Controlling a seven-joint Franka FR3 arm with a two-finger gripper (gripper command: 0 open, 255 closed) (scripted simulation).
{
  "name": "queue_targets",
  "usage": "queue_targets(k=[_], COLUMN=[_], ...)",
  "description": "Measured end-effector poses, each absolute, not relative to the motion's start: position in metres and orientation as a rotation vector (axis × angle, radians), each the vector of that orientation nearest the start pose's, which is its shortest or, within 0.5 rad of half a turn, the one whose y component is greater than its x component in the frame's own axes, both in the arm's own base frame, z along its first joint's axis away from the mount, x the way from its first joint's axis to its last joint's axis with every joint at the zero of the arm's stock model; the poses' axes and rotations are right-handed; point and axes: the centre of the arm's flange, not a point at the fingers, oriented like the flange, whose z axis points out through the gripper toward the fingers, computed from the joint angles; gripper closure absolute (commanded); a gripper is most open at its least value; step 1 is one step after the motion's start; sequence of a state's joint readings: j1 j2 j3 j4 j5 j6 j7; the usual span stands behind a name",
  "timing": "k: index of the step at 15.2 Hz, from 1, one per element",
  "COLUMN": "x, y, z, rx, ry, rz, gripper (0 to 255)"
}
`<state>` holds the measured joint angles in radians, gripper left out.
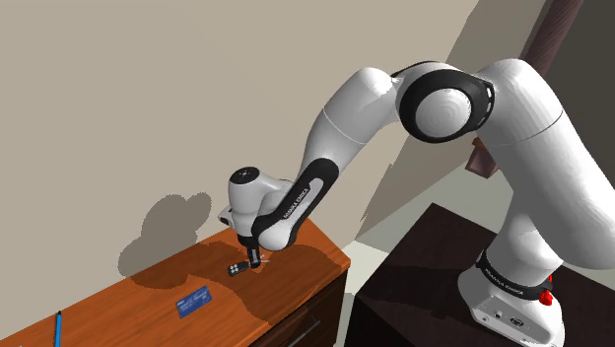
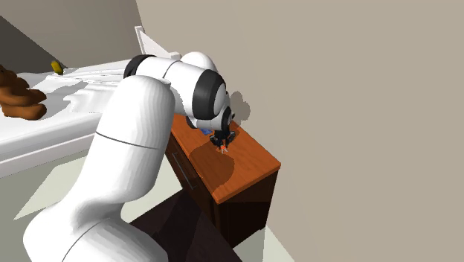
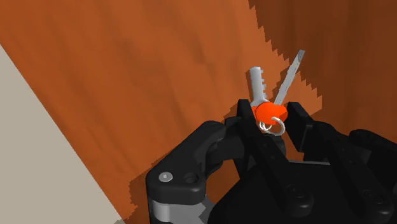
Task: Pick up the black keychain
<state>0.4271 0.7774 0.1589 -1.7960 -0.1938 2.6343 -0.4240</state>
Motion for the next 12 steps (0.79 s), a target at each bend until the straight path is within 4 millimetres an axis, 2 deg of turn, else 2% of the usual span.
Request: queue_targets(k=[7, 12], x=[0.546, 0.547], y=[0.358, 0.357], z=[0.127, 0.151], rx=[-2.644, -2.645], ry=[-1.666, -1.665], rz=[-0.119, -0.118], gripper=[255, 255])
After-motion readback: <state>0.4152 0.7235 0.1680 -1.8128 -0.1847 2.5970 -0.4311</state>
